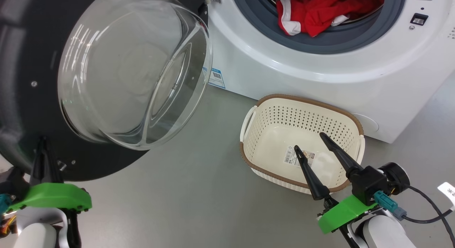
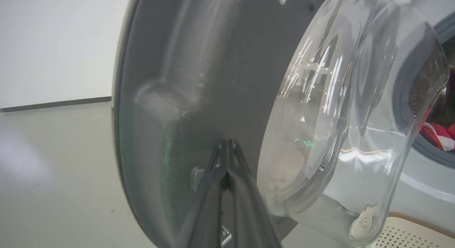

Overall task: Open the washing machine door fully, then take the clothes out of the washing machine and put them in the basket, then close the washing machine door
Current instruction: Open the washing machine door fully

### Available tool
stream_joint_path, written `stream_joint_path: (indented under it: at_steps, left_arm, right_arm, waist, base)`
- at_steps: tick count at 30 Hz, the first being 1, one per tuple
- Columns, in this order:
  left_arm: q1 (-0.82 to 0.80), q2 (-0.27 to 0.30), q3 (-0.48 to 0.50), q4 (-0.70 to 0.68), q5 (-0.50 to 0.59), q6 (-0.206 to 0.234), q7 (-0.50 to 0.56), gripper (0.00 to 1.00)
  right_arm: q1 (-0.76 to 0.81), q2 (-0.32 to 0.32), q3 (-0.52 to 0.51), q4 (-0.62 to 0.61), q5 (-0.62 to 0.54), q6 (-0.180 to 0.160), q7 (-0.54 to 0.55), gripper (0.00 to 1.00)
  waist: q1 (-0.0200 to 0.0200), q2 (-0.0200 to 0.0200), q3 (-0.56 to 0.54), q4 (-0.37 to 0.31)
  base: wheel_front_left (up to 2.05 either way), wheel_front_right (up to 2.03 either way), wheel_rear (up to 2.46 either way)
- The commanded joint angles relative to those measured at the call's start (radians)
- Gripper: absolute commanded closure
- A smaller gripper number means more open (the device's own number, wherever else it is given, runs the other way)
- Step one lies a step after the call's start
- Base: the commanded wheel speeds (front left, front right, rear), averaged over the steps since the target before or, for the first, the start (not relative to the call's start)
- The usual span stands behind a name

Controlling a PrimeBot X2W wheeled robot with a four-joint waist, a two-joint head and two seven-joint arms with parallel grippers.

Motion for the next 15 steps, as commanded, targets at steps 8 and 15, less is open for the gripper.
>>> stream_joint_path:
  at_steps: [8, 15]
  left_arm:
    - [-0.094, 0.058, 0.091, 0.094, -0.017, -0.044, -0.027, 1.0]
    - [-0.151, 0.058, 0.154, 0.144, -0.005, -0.07, -0.03, 1.0]
  right_arm:
    - [0.008, 0.008, 0.021, -0.036, -0.018, 0.002, -0.006, 0.0]
    - [0.015, -0.004, 0.008, -0.048, -0.028, 0.002, -0.004, 0.0]
  waist:
    - [0.0, 0.0, 0.016, -0.004]
    - [0.0, 0.0, 0.037, -0.009]
  base:
    - [0.0, 0.0, 0.0]
    - [0.0, 0.0, 0.0]
